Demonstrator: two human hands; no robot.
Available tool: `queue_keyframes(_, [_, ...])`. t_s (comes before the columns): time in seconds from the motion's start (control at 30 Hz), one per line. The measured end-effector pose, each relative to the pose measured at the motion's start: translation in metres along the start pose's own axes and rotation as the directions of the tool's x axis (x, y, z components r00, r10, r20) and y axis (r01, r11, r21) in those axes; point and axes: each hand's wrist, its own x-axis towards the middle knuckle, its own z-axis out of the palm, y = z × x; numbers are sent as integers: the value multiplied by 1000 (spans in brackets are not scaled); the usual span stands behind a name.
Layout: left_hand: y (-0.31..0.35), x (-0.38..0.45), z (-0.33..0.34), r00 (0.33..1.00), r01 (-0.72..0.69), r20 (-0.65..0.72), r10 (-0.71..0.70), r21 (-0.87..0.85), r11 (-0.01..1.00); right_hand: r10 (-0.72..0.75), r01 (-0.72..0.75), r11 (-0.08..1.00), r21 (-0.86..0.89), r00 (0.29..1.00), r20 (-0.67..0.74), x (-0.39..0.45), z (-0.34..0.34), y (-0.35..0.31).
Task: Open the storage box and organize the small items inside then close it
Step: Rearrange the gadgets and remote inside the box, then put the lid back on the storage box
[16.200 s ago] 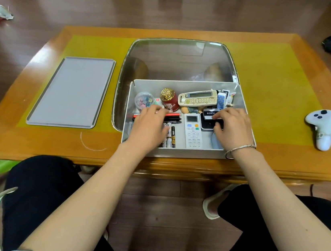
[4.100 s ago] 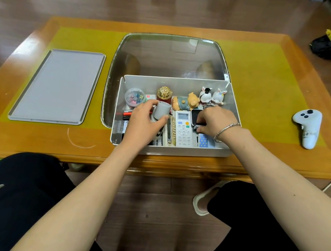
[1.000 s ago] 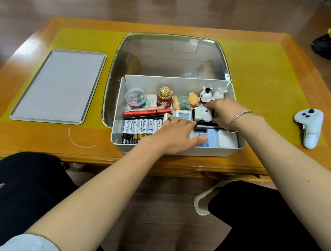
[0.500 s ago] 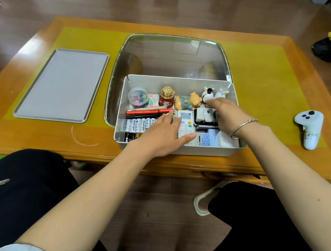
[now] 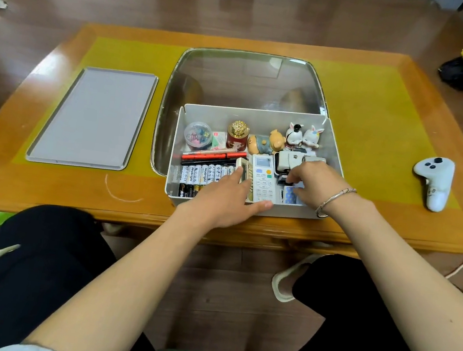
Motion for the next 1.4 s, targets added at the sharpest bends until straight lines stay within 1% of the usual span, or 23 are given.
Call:
queue_keyframes(0.1, [0, -1, 3, 1000, -8, -21, 8, 28, 1000, -6, 13, 995, -96, 997, 73, 1, 0, -3])
queue_keyframes(0.27, [-6, -3, 4, 998, -38, -58, 40, 27, 999, 13, -1, 988, -152, 997, 79, 6, 0, -6])
queue_keyframes(0.33, [-12, -7, 1, 990, -51, -135, 46, -35, 998, 17, -3, 988, -153, 996, 89, 5, 1, -7])
queue_keyframes(0.4, [-20, -11, -4, 953, -65, -299, 38, -81, 995, 11, -5, 992, -125, 999, 49, 4, 2, -9])
queue_keyframes(0.47, [-32, -16, -13, 869, -32, -493, -38, -133, 991, -6, 2, 995, -98, 999, -44, 2, 4, -18])
queue_keyframes(0.5, [-40, -18, -17, 809, 2, -578, -106, -177, 984, -11, 3, 997, -73, 995, -100, 1, 7, -25])
queue_keyframes(0.57, [-62, -22, -25, 660, 62, -706, -257, -290, 955, 0, 2, 1000, 12, 982, -188, -1, 14, -42])
queue_keyframes(0.6, [-74, -23, -27, 586, 81, -740, -331, -352, 932, 10, 0, 999, 49, 978, -207, -1, 18, -50])
queue_keyframes(0.63, [-88, -24, -29, 530, 104, -748, -399, -409, 906, 19, -4, 997, 73, 978, -210, -1, 21, -57])
queue_keyframes(0.67, [-101, -24, -28, 502, 141, -734, -457, -452, 881, 29, -10, 996, 91, 978, -205, 0, 24, -62])
queue_keyframes(0.7, [-114, -23, -27, 505, 203, -700, -505, -473, 857, 37, -15, 994, 110, 979, -198, 1, 27, -66])
queue_keyframes(0.73, [-126, -22, -24, 535, 288, -643, -548, -471, 834, 42, -17, 991, 129, 981, -189, 1, 28, -69])
queue_keyframes(0.77, [-137, -21, -20, 578, 380, -567, -586, -449, 809, 45, -20, 989, 144, 984, -173, 2, 29, -71])
queue_keyframes(0.83, [-153, -19, -11, 648, 519, -405, -645, -384, 763, 58, -38, 987, 158, 990, -127, 4, 30, -74])
queue_keyframes(0.9, [-163, -19, -2, 677, 591, -291, -676, -333, 735, 75, -60, 985, 163, 993, -91, 5, 30, -76])
queue_keyframes(0.93, [-165, -18, 1, 683, 608, -266, -680, -309, 731, 84, -70, 985, 160, 993, -80, 5, 30, -77])
queue_keyframes(0.97, [-166, -18, 4, 684, 617, -270, -677, -281, 735, 94, -82, 984, 158, 993, -72, 5, 30, -78])
queue_keyframes(1.0, [-166, -18, 7, 681, 621, -303, -667, -243, 745, 104, -92, 983, 159, 992, -66, 5, 31, -78])
queue_keyframes(1.07, [-162, -18, 10, 664, 623, -399, -632, -173, 763, 116, -105, 981, 166, 992, -59, 5, 31, -79])
queue_keyframes(1.13, [-157, -19, 12, 645, 624, -450, -618, -157, 765, 119, -108, 980, 168, 991, -58, 5, 32, -79])
queue_keyframes(1.23, [-155, -21, 10, 636, 620, -447, -629, -189, 761, 109, -96, 982, 163, 991, -72, 4, 33, -79])
queue_keyframes(1.4, [-152, -19, -2, 670, 622, -401, -625, -156, 768, 102, -83, 980, 180, 990, -95, 3, 33, -80])
